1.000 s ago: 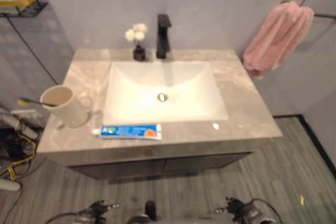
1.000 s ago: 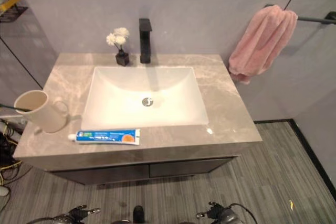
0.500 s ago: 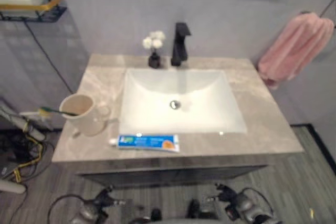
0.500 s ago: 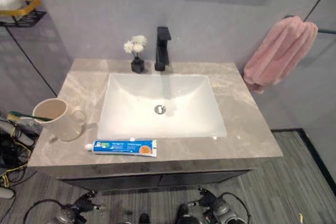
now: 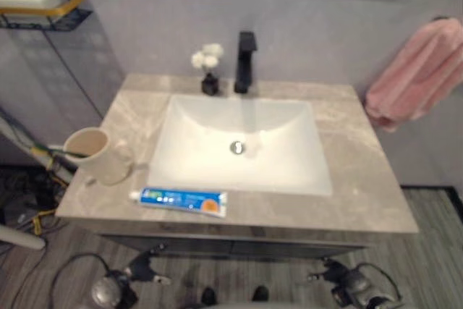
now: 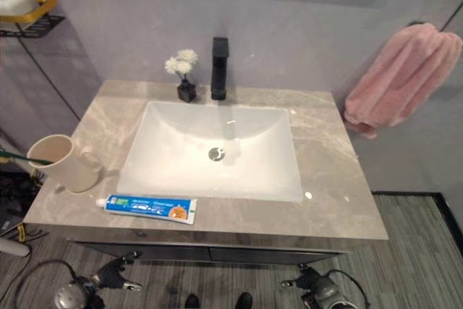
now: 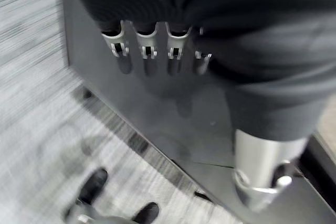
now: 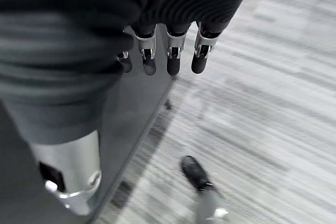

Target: Put brush and paste in cup on sink, flatten towel.

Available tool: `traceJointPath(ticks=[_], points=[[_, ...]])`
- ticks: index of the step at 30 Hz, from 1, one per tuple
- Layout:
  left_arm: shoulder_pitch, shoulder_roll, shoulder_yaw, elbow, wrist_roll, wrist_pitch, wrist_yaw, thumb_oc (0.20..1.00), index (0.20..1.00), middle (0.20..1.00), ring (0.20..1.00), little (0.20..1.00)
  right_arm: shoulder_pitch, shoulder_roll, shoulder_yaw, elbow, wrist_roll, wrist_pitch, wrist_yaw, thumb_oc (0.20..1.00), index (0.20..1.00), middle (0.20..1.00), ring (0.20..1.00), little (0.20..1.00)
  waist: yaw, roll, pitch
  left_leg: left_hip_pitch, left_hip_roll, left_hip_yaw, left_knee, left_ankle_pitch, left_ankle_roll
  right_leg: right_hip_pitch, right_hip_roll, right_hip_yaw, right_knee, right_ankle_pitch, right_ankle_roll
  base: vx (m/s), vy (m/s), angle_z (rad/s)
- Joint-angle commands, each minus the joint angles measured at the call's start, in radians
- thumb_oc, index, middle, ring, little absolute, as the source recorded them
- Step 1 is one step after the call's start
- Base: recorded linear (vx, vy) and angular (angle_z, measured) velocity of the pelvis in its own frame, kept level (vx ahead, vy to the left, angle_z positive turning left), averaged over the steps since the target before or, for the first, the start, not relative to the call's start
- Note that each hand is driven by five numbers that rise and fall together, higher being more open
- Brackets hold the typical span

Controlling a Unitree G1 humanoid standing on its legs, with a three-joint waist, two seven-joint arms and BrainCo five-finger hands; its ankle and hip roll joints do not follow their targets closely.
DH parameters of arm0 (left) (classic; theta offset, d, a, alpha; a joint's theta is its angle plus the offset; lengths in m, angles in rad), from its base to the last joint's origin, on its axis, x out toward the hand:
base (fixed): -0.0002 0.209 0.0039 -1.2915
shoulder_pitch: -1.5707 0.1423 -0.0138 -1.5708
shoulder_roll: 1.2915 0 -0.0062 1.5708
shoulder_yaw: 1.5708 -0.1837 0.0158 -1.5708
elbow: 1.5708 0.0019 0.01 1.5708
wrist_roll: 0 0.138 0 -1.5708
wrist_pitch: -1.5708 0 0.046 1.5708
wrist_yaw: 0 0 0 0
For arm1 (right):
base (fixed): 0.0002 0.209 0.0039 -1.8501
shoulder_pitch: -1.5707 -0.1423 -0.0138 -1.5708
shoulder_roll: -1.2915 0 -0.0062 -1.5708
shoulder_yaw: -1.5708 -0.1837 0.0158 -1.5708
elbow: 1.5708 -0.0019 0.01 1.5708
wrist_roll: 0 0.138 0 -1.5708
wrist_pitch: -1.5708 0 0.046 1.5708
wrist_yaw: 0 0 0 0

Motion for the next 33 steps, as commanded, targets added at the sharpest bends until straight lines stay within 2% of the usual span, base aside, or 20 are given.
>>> traceJointPath(ticks=[1,3,4,5,7,9,12,14,18,21,23,28,33], points=[[0.087,0.118,0.217,-0.222,-0.017,-0.048,-0.048,1.0,1.0,1.0,1.0,1.0,-0.062,-0.014,0.025,0.05,-0.055,-0.021,-0.014,1.0,1.0,1.0,1.0,1.0,0.045,0.0,0.014,-0.032,0.066,-0.027,0.016,-0.013,-0.035,0.019,-0.042,0.005,0.006,-0.042,0.095,0.0,0.015,0.33],[0.213,0.231,0.452,-0.513,-0.128,-0.07,-0.091,1.0,1.0,1.0,1.0,1.0,-0.021,-0.043,0.018,0.019,-0.074,-0.029,0.001,1.0,1.0,1.0,1.0,1.0,0.061,-0.002,0.019,-0.042,0.063,-0.049,0.016,-0.01,-0.039,0.024,-0.046,-0.014,0.006,-0.04,0.099,0.01,0.023,0.35],[0.246,0.271,0.52,-0.563,-0.179,-0.073,-0.106,1.0,1.0,1.0,1.0,1.0,-0.001,-0.055,0.012,0.018,-0.073,-0.025,0.016,1.0,1.0,1.0,1.0,1.0,0.071,0.002,0.018,-0.044,0.06,-0.057,0.016,-0.009,-0.039,0.026,-0.049,-0.022,0.006,-0.04,0.101,0.04,0.019,0.43],[0.318,0.339,0.634,-0.658,-0.24,-0.077,-0.126,1.0,1.0,1.0,1.0,1.0,0.018,-0.063,0.012,0.027,-0.083,-0.014,0.03,1.0,1.0,1.0,1.0,1.0,0.076,0.001,0.014,-0.044,0.059,-0.067,0.016,-0.011,-0.04,0.034,-0.051,-0.035,0.006,-0.04,0.105,0.03,0.029,0.54],[0.384,0.41,0.786,-0.752,-0.314,-0.08,-0.128,1.0,1.0,1.0,1.0,1.0,0.039,-0.066,0.01,0.047,-0.094,-0.002,0.048,1.0,1.0,1.0,1.0,1.0,0.084,0.001,0.007,-0.047,0.054,-0.081,0.016,-0.011,-0.042,0.04,-0.056,-0.053,0.006,-0.037,0.109,0.03,0.033,0.43],[0.39,0.422,0.883,-0.79,-0.394,-0.098,-0.097,1.0,1.0,1.0,1.0,1.0,0.055,-0.054,-0.006,0.056,-0.066,0.008,0.051,1.0,1.0,1.0,1.0,1.0,0.083,-0.005,0.002,-0.049,0.05,-0.09,0.016,-0.008,-0.044,0.042,-0.059,-0.063,0.006,-0.033,0.111,0.02,0.033,0.17],[0.339,0.45,0.967,-0.818,-0.452,-0.116,-0.061,1.0,1.0,1.0,1.0,1.0,0.082,-0.04,-0.019,0.055,-0.039,0.007,0.057,1.0,1.0,1.0,1.0,1.0,0.08,-0.007,-0.009,-0.055,0.047,-0.09,0.016,-0.007,-0.047,0.039,-0.063,-0.067,0.006,-0.028,0.114,0.02,0.036,0.08],[0.292,0.46,0.987,-0.817,-0.47,-0.12,-0.043,1.0,1.0,1.0,1.0,1.0,0.106,-0.022,-0.013,0.046,-0.032,0.009,0.069,1.0,1.0,1.0,1.0,1.0,0.071,-0.009,-0.021,-0.057,0.046,-0.083,0.016,-0.011,-0.048,0.036,-0.065,-0.057,0.006,-0.026,0.116,0.02,0.037,0.07],[0.239,0.477,0.956,-0.794,-0.444,-0.123,-0.03,1.0,1.0,1.0,1.0,1.0,0.12,-0.009,-0.007,0.04,-0.028,0.008,0.073,1.0,1.0,1.0,1.0,1.0,0.055,-0.01,-0.028,-0.057,0.044,-0.067,0.016,-0.015,-0.044,0.027,-0.07,-0.04,0.006,-0.02,0.119,0.02,0.039,-0.08],[0.195,0.457,0.885,-0.76,-0.455,-0.115,-0.037,1.0,1.0,1.0,1.0,1.0,0.135,-0.002,-0.015,0.044,-0.016,0.014,0.08,1.0,1.0,1.0,1.0,1.0,0.039,-0.007,-0.028,-0.049,0.041,-0.045,0.016,-0.023,-0.041,0.021,-0.072,-0.017,0.006,-0.017,0.121,0.01,0.044,-0.2],[0.157,0.438,0.793,-0.697,-0.476,-0.095,-0.054,1.0,1.0,1.0,1.0,1.0,0.157,-0.009,-0.033,0.054,-0.014,0.021,0.082,1.0,1.0,1.0,1.0,1.0,0.014,-0.004,-0.024,-0.048,0.037,-0.025,0.016,-0.028,-0.036,0.009,-0.076,0.004,0.006,-0.011,0.125,0.01,0.068,-0.25],[0.131,0.431,0.725,-0.669,-0.453,-0.089,-0.067,1.0,1.0,1.0,1.0,1.0,0.19,-0.023,-0.087,0.071,0.005,0.024,0.075,1.0,1.0,1.0,1.0,1.0,-0.006,0.005,-0.015,-0.057,0.026,0.014,0.016,-0.036,-0.025,-0.026,-0.089,0.048,0.006,0.009,0.139,0.0,0.073,-0.36],[0.124,0.425,0.705,-0.66,-0.431,-0.086,-0.077,1.0,1.0,1.0,1.0,1.0,0.197,-0.035,-0.105,0.078,0.007,0.029,0.083,1.0,1.0,1.0,1.0,1.0,-0.006,0.011,-0.014,-0.071,0.017,0.053,0.016,-0.042,-0.016,-0.066,-0.1,0.083,0.006,0.029,0.152,-0.03,0.085,-0.37]])
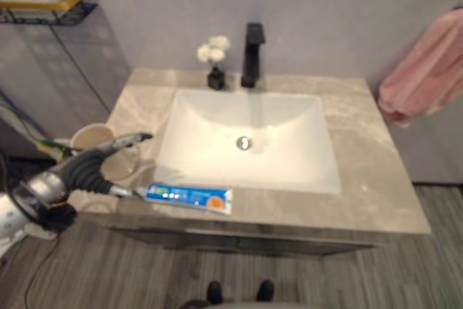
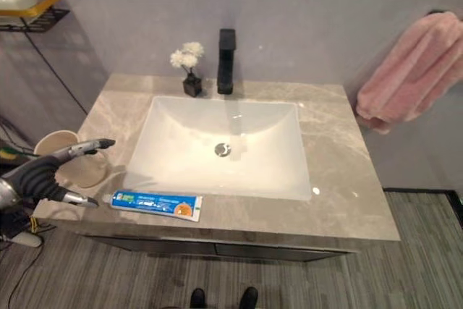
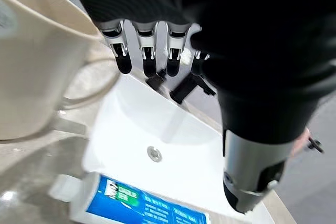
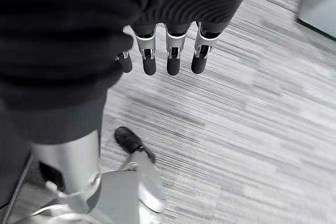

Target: Put brush and paste in cup on sink, flatten towel.

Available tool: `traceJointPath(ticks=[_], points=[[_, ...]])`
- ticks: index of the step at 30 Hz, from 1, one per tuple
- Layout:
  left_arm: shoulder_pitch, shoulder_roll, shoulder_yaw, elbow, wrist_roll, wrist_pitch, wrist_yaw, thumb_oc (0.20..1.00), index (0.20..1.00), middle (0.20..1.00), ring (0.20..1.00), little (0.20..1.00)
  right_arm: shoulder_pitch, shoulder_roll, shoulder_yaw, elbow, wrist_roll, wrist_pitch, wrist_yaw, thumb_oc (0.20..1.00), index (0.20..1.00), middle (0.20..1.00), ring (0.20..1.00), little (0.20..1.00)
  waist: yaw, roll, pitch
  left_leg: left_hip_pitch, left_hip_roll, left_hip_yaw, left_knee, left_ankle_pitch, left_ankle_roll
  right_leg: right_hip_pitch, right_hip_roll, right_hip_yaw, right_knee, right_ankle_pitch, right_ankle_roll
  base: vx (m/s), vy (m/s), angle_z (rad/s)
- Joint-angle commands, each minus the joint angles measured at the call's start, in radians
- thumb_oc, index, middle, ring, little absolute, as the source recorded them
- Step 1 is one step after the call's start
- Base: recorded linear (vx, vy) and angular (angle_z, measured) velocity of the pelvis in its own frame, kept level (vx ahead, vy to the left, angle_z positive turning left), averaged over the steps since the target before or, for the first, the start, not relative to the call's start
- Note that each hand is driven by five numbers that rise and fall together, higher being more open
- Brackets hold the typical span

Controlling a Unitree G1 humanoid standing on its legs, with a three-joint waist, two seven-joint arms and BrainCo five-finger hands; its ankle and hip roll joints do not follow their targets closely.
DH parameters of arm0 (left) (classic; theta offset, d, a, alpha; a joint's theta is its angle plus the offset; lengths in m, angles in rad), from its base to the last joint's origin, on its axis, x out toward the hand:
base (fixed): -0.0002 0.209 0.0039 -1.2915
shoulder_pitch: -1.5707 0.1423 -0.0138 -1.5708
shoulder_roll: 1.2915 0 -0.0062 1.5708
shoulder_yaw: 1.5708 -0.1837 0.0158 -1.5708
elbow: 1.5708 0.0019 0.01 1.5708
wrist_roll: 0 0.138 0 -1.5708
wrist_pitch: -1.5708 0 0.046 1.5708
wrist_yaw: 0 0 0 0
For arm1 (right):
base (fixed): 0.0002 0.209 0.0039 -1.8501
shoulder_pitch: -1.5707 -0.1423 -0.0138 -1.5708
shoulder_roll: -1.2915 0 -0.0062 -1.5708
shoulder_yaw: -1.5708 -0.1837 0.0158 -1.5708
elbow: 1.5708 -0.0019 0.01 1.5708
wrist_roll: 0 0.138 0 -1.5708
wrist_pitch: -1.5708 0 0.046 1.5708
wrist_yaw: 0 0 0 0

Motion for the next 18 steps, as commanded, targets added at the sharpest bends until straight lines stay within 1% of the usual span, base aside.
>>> traceJointPath(ticks=[1,5,10,11,15,18], points=[[-0.019,0.009,0.042,-0.004,0.022,-0.025,0.002,1.0,1.0,1.0,1.0,1.0,-0.001,-0.026,0.012,0.038,0.031,0.008,0.004,1.0,1.0,1.0,1.0,1.0,-0.004,-0.016,-0.014,-0.022,0.027,0.016,0.012,-0.062,-0.004,0.002,-0.092,0.03,0.004,0.013,0.13,-0.04,0.072,-0.54],[-0.019,0.0,0.028,-0.008,0.069,-0.027,-0.002,1.0,1.0,1.0,1.0,1.0,0.007,-0.025,0.003,0.045,0.034,0.012,0.011,1.0,1.0,1.0,1.0,1.0,-0.003,-0.01,-0.01,-0.033,0.024,0.044,0.012,-0.064,0.003,-0.029,-0.097,0.061,0.004,0.025,0.134,-0.03,0.056,-0.41],[-0.026,-0.006,-0.008,-0.02,0.093,-0.02,-0.021,1.0,1.0,1.0,1.0,1.0,0.007,-0.02,0.005,0.043,0.037,0.01,0.009,1.0,1.0,1.0,1.0,1.0,-0.018,-0.008,-0.007,-0.03,0.022,0.061,0.012,-0.071,0.009,-0.043,-0.098,0.084,0.004,0.031,0.135,-0.01,0.017,-0.14],[-0.019,0.004,-0.018,-0.021,0.13,-0.019,-0.032,1.0,1.0,1.0,1.0,1.0,0.005,-0.023,0.004,0.037,0.04,0.007,0.006,1.0,1.0,1.0,1.0,1.0,-0.019,-0.006,-0.006,-0.026,0.022,0.071,0.012,-0.074,0.012,-0.048,-0.097,0.096,0.004,0.035,0.136,-0.01,0.01,-0.12],[-0.001,0.008,-0.023,-0.021,0.185,-0.024,-0.04,1.0,1.0,1.0,1.0,1.0,0.0,-0.026,0.007,0.03,0.035,0.007,0.007,1.0,1.0,1.0,1.0,1.0,-0.02,-0.007,-0.005,-0.021,0.022,0.081,0.012,-0.077,0.014,-0.05,-0.098,0.104,0.004,0.037,0.138,0.0,0.001,-0.14],[0.007,0.011,-0.031,-0.016,0.195,-0.026,-0.046,1.0,1.0,1.0,1.0,1.0,0.0,-0.028,0.008,0.024,0.035,0.005,0.008,1.0,1.0,1.0,1.0,1.0,-0.021,-0.008,-0.004,-0.02,0.023,0.082,0.012,-0.078,0.015,-0.049,-0.098,0.103,0.004,0.036,0.138,0.01,-0.007,-0.07]])
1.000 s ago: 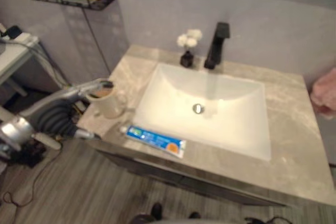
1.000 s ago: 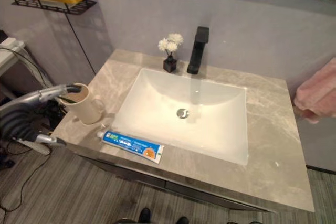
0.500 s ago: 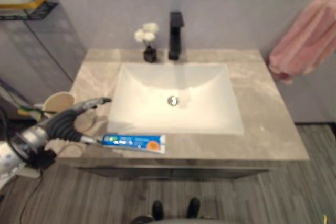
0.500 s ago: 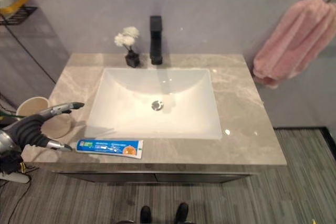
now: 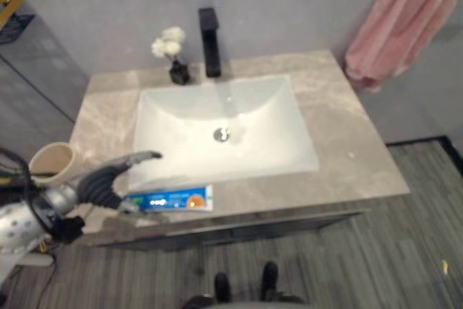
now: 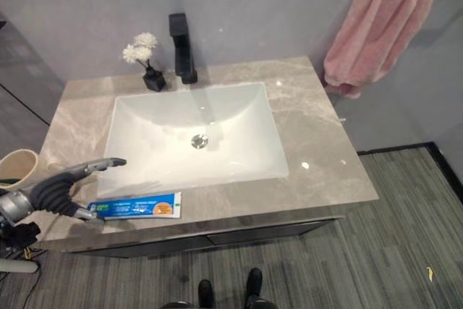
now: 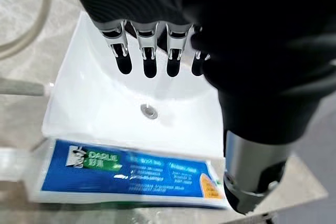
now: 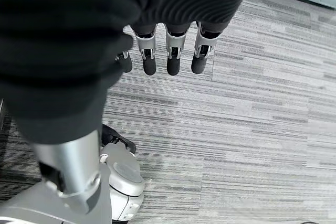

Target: Put brush and paste in cup on sink, flatten towel.

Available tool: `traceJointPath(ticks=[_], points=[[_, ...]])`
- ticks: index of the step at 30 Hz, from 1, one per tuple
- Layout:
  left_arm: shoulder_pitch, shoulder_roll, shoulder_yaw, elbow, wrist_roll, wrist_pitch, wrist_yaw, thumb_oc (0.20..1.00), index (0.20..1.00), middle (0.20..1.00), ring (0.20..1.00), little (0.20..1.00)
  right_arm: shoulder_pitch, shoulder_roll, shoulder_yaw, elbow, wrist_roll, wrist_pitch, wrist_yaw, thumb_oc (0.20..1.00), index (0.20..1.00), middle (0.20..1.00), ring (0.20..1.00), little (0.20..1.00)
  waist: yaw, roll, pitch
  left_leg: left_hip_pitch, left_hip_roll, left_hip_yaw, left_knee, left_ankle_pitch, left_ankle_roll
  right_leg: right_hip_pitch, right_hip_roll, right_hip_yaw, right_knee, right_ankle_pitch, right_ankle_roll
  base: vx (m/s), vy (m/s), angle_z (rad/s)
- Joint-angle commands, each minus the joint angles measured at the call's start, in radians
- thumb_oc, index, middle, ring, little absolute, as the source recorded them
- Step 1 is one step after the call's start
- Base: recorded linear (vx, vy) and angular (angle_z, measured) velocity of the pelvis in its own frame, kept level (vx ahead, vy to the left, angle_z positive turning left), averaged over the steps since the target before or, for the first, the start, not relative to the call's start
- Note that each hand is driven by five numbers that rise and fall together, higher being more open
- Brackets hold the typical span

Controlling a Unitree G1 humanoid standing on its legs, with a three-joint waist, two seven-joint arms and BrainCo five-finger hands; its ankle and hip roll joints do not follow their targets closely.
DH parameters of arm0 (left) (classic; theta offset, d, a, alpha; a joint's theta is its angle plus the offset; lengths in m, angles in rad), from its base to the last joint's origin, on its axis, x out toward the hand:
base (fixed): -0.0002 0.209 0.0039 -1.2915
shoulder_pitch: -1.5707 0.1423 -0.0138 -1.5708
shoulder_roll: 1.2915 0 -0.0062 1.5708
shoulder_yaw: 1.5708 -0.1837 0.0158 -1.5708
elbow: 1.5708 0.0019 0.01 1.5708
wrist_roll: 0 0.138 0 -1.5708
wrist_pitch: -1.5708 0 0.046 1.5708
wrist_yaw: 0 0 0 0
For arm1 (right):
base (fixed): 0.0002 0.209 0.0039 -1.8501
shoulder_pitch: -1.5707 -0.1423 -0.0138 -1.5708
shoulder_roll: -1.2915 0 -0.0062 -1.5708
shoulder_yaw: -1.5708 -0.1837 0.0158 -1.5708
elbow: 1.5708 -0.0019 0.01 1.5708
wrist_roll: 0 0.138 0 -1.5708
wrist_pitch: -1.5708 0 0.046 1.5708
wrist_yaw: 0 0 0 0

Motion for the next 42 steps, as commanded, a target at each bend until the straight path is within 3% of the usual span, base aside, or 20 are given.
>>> traceJointPath(ticks=[1,5,6,14,22,39,40,41,42], points=[[0.012,0.039,0.049,-0.014,0.022,-0.027,0.001,1.0,1.0,1.0,1.0,1.0,-0.005,-0.011,0.033,0.004,0.026,0.003,0.001,1.0,1.0,1.0,1.0,1.0,-0.014,-0.034,-0.015,-0.01,0.019,-0.047,0.012,-0.075,0.009,0.016,-0.111,-0.021,0.006,-0.001,0.14,0.01,-0.007,-0.04],[0.039,0.06,0.049,-0.016,0.087,-0.04,-0.007,1.0,1.0,1.0,1.0,1.0,-0.008,-0.019,0.035,0.002,0.012,0.002,0.001,1.0,1.0,1.0,1.0,1.0,-0.01,-0.034,-0.014,-0.007,0.021,-0.048,0.012,-0.075,0.007,0.021,-0.112,-0.027,0.006,-0.007,0.14,0.0,0.0,0.0],[0.05,0.058,0.052,-0.003,0.161,-0.067,0.017,1.0,1.0,1.0,1.0,1.0,-0.007,-0.019,0.043,-0.017,0.006,-0.005,-0.004,1.0,1.0,1.0,1.0,1.0,-0.009,-0.039,-0.015,-0.001,0.023,-0.051,0.012,-0.078,0.007,0.027,-0.11,-0.032,0.006,-0.012,0.139,0.0,0.0,0.0],[0.049,0.049,0.036,0.039,0.353,-0.102,0.08,1.0,1.0,1.0,1.0,1.0,-0.004,-0.021,0.061,-0.089,-0.002,-0.018,-0.018,1.0,1.0,1.0,1.0,1.0,-0.004,-0.051,-0.015,0.008,0.029,-0.053,0.012,-0.078,0.004,0.041,-0.108,-0.043,0.006,-0.021,0.138,0.0,0.001,0.01],[0.005,0.009,-0.019,0.095,0.35,-0.097,0.102,1.0,1.0,1.0,1.0,1.0,-0.004,-0.023,0.061,-0.109,0.037,-0.016,-0.01,1.0,1.0,1.0,1.0,1.0,-0.008,-0.067,-0.014,0.005,0.031,-0.049,0.012,-0.077,0.004,0.037,-0.106,-0.044,0.006,-0.019,0.137,0.0,0.001,0.0],[-0.056,-0.001,-0.118,0.141,0.506,-0.115,0.14,1.0,1.0,1.0,1.0,1.0,0.003,-0.028,0.088,-0.167,-0.008,-0.025,-0.027,1.0,1.0,1.0,1.0,1.0,-0.025,-0.093,-0.003,-0.045,0.028,-0.049,0.012,-0.067,0.006,-0.013,-0.109,-0.037,0.006,-0.004,0.138,0.0,0.003,-0.01],[-0.063,-0.006,-0.133,0.148,0.537,-0.117,0.15,0.319,0.319,0.319,0.319,0.319,0.005,-0.027,0.088,-0.172,-0.007,-0.028,-0.031,1.0,1.0,1.0,1.0,1.0,-0.028,-0.095,-0.004,-0.046,0.027,-0.05,0.012,-0.068,0.006,-0.015,-0.109,-0.038,0.006,-0.004,0.138,0.0,0.0,0.0],[-0.065,-0.006,-0.136,0.15,0.539,-0.118,0.152,0.2,0.2,0.2,0.2,0.2,0.006,-0.027,0.088,-0.172,-0.007,-0.028,-0.031,1.0,1.0,1.0,1.0,1.0,-0.028,-0.094,-0.004,-0.047,0.027,-0.05,0.012,-0.067,0.006,-0.015,-0.11,-0.039,0.006,-0.004,0.139,0.0,0.0,0.0],[-0.065,-0.01,-0.151,0.153,0.581,-0.126,0.161,0.2,0.2,0.2,0.2,0.2,0.007,-0.028,0.085,-0.177,-0.008,-0.03,-0.038,1.0,1.0,1.0,1.0,1.0,-0.027,-0.095,-0.005,-0.048,0.026,-0.053,0.012,-0.068,0.006,-0.014,-0.11,-0.042,0.006,-0.005,0.139,0.0,0.0,0.0]])
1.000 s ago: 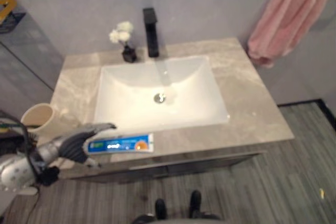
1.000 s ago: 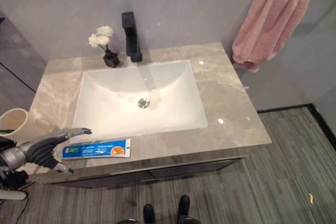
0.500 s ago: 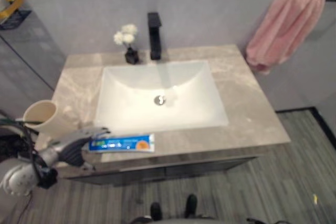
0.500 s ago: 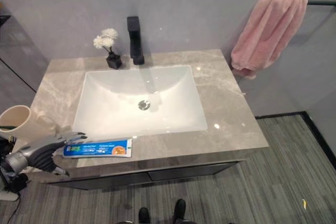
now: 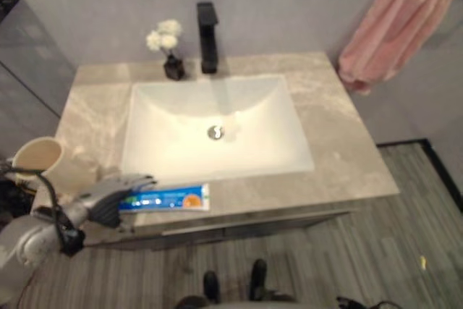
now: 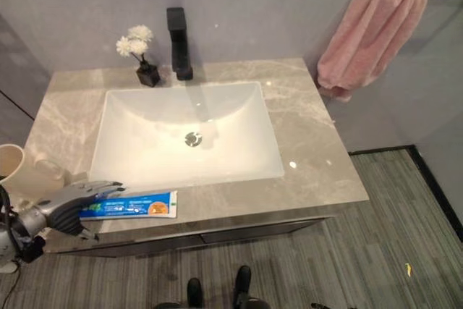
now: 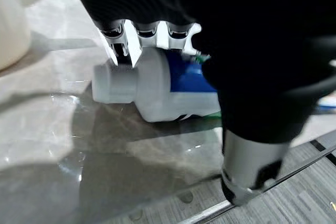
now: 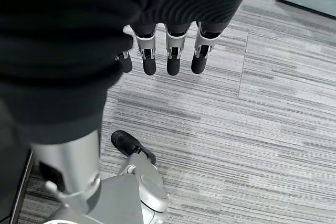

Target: Put brush and paste in cup on sink, flatten towel.

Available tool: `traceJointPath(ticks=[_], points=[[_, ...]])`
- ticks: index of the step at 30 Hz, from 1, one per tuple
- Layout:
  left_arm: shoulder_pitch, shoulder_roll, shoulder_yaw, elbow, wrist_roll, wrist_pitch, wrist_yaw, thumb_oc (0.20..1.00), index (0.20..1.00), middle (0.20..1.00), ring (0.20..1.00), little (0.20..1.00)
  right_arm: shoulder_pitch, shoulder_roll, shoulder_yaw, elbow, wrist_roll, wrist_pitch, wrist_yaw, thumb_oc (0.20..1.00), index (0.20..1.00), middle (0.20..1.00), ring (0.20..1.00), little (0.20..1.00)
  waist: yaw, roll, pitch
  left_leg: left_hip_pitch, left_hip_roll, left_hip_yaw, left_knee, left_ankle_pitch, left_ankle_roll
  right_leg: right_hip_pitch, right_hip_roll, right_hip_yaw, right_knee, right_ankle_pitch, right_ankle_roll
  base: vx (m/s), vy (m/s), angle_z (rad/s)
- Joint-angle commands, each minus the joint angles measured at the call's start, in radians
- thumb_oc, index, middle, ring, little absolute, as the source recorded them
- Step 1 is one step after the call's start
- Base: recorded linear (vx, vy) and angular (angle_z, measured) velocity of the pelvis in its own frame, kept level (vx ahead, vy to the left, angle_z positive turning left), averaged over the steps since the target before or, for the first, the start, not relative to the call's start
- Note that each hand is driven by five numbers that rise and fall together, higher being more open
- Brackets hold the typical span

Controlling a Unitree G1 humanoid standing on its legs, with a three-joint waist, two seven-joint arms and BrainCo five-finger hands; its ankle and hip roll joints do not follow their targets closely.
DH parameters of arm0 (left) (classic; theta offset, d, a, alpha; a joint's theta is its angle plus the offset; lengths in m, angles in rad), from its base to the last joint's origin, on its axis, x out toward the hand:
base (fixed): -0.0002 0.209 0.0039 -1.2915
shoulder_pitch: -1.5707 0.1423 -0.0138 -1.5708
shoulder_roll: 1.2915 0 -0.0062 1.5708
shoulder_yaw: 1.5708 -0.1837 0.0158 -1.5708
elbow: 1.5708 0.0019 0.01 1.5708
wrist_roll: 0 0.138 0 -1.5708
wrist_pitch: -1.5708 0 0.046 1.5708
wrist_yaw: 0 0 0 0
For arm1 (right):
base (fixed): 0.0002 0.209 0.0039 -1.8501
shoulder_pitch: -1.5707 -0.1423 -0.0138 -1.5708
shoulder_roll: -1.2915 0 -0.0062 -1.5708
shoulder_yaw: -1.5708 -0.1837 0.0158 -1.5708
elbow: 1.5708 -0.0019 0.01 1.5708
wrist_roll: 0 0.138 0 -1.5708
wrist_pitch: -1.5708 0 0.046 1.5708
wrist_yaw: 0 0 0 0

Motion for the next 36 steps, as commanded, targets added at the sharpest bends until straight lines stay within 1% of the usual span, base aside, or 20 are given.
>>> traceJointPath(ticks=[1,4,7,14,17,18,19,20,26,30,35,36], points=[[-0.008,0.017,0.01,0.007,0.088,-0.023,0.048,0.2,0.2,0.2,0.2,0.2,0.001,-0.023,0.033,-0.025,0.003,-0.006,-0.025,1.0,1.0,1.0,1.0,1.0,-0.019,-0.027,-0.004,-0.022,0.024,-0.056,0.012,-0.069,0.006,0.013,-0.113,-0.041,0.006,-0.009,0.136,0.0,0.0,0.0],[-0.015,0.015,-0.003,0.011,0.118,-0.025,0.061,0.2,0.2,0.2,0.2,0.2,0.002,-0.023,0.033,-0.031,0.0,-0.008,-0.032,1.0,1.0,1.0,1.0,1.0,-0.021,-0.029,-0.006,-0.023,0.024,-0.057,0.012,-0.069,0.006,0.013,-0.112,-0.041,0.006,-0.011,0.136,0.0,0.0,0.0],[-0.025,-0.009,-0.015,0.019,0.134,-0.022,0.074,0.2,0.2,0.2,0.2,0.2,-0.002,-0.022,0.027,-0.034,0.005,-0.006,-0.044,1.0,1.0,1.0,1.0,1.0,-0.022,-0.031,-0.012,-0.019,0.027,-0.056,0.012,-0.071,0.004,0.018,-0.11,-0.042,0.006,-0.016,0.135,0.0,0.0,0.0],[-0.048,-0.065,-0.024,0.011,0.108,-0.013,0.089,0.2,0.2,0.2,0.2,0.2,-0.012,-0.011,0.027,-0.023,0.018,-0.005,-0.054,1.0,1.0,1.0,1.0,1.0,-0.024,-0.032,-0.022,0.003,0.034,-0.051,0.012,-0.076,0.001,0.038,-0.106,-0.041,0.006,-0.024,0.131,0.0,0.0,0.0],[-0.034,-0.093,-0.005,-0.015,0.049,0.004,0.066,0.2,0.2,0.2,0.2,0.2,-0.013,-0.006,0.025,-0.017,0.02,0.002,-0.051,1.0,1.0,1.0,1.0,1.0,-0.021,-0.029,-0.026,0.014,0.036,-0.05,0.012,-0.078,0.001,0.048,-0.105,-0.042,0.006,-0.027,0.129,0.0,0.0,0.0],[-0.008,-0.118,0.007,-0.021,-0.025,0.031,0.031,0.2,0.2,0.2,0.2,0.2,-0.016,-0.002,0.022,0.005,0.022,0.011,-0.047,1.0,1.0,1.0,1.0,1.0,-0.019,-0.024,-0.029,0.02,0.036,-0.051,0.012,-0.079,0.002,0.056,-0.104,-0.044,0.006,-0.03,0.128,0.0,0.0,0.0],[-0.004,-0.118,0.016,-0.026,-0.03,0.037,0.025,0.219,0.219,0.219,0.219,0.219,-0.017,-0.002,0.021,0.013,0.022,0.015,-0.045,1.0,1.0,1.0,1.0,1.0,-0.018,-0.022,-0.03,0.022,0.036,-0.051,0.012,-0.08,0.002,0.058,-0.104,-0.046,0.006,-0.031,0.127,0.0,0.0,0.0],[0.011,-0.131,0.038,-0.035,-0.039,0.046,0.024,1.0,1.0,1.0,1.0,1.0,-0.019,0.004,0.022,0.024,0.019,0.018,-0.039,1.0,1.0,1.0,1.0,1.0,-0.016,-0.019,-0.033,0.027,0.037,-0.052,0.012,-0.082,0.002,0.064,-0.104,-0.047,0.006,-0.033,0.127,0.0,0.0,0.0],[0.012,-0.144,0.045,-0.019,-0.043,0.057,0.032,1.0,1.0,1.0,1.0,1.0,-0.02,0.011,0.028,0.032,0.016,0.019,-0.034,1.0,1.0,1.0,1.0,1.0,-0.016,-0.014,-0.038,0.035,0.037,-0.055,0.012,-0.082,0.001,0.074,-0.105,-0.052,0.006,-0.037,0.124,0.0,0.0,0.0],[0.02,-0.167,0.061,-0.015,-0.083,0.077,0.027,1.0,1.0,1.0,1.0,1.0,-0.021,0.013,0.025,0.04,0.017,0.023,-0.034,1.0,1.0,1.0,1.0,1.0,-0.013,-0.007,-0.041,0.035,0.037,-0.059,0.012,-0.081,0.001,0.077,-0.107,-0.057,0.006,-0.039,0.123,0.0,-0.001,0.01],[0.009,-0.179,0.048,-0.002,-0.118,0.085,0.017,1.0,1.0,1.0,1.0,1.0,-0.022,0.012,0.027,0.044,0.017,0.024,-0.034,1.0,1.0,1.0,1.0,1.0,-0.017,-0.003,-0.04,0.03,0.034,-0.06,0.012,-0.079,0.001,0.074,-0.108,-0.056,0.006,-0.038,0.122,0.0,-0.001,0.01],[0.007,-0.186,0.043,0.005,-0.142,0.091,0.01,1.0,1.0,1.0,1.0,1.0,-0.021,0.01,0.027,0.049,0.016,0.026,-0.031,1.0,1.0,1.0,1.0,1.0,-0.019,-0.001,-0.04,0.029,0.033,-0.059,0.012,-0.079,0.002,0.072,-0.109,-0.054,0.006,-0.036,0.122,0.0,0.0,0.0]])
